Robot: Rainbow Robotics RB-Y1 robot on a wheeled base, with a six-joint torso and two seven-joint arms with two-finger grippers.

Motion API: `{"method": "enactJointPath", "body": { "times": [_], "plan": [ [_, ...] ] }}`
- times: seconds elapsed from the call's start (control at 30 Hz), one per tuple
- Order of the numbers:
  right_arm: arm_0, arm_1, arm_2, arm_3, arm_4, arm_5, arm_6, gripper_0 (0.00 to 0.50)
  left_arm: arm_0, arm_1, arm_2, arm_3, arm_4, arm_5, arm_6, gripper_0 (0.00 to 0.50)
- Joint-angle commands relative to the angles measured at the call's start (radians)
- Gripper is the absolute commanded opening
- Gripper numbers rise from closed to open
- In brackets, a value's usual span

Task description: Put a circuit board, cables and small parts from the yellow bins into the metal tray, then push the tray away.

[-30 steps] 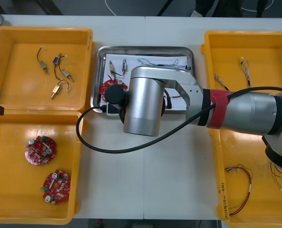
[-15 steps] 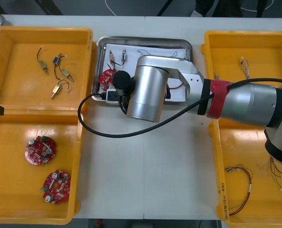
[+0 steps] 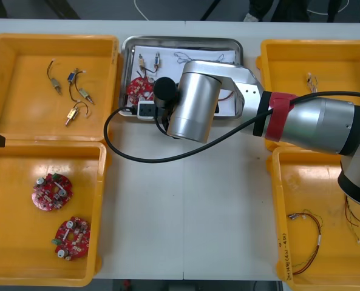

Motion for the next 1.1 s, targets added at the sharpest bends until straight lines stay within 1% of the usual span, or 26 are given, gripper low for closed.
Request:
{"method": "enactJointPath", "body": {
  "times": [0.03, 0.47, 0.63, 0.83, 1.1],
  "plan": [
    [-0.051, -0.017, -0.028, 0.040, -0.009, -0.049, 0.072, 0.000, 0.012, -0.009, 0.030, -0.002, -0.010, 0.006, -0.061, 0.500],
    [-0.064, -0.019, -0.028, 0.106, -0.011, -0.123, 0.106, 0.000, 0.012, -0.009, 0.030, -0.002, -0.010, 0.006, -0.061, 0.500],
    [-0.078, -0.020, -0.028, 0.139, -0.049, -0.157, 0.118, 0.000, 0.012, -0.009, 0.030, -0.002, -0.010, 0.006, -0.061, 0.500],
    [-0.080, -0.020, -0.028, 0.180, -0.049, -0.217, 0.146, 0.000, 0.012, -0.009, 0.030, -0.002, -0.010, 0.006, -0.061, 0.500],
    [-0.081, -0.020, -0.028, 0.208, -0.051, -0.247, 0.164, 0.000, 0.012, -0.009, 0.030, -0.002, -0.010, 0.006, -0.061, 0.500]
  ]
}}
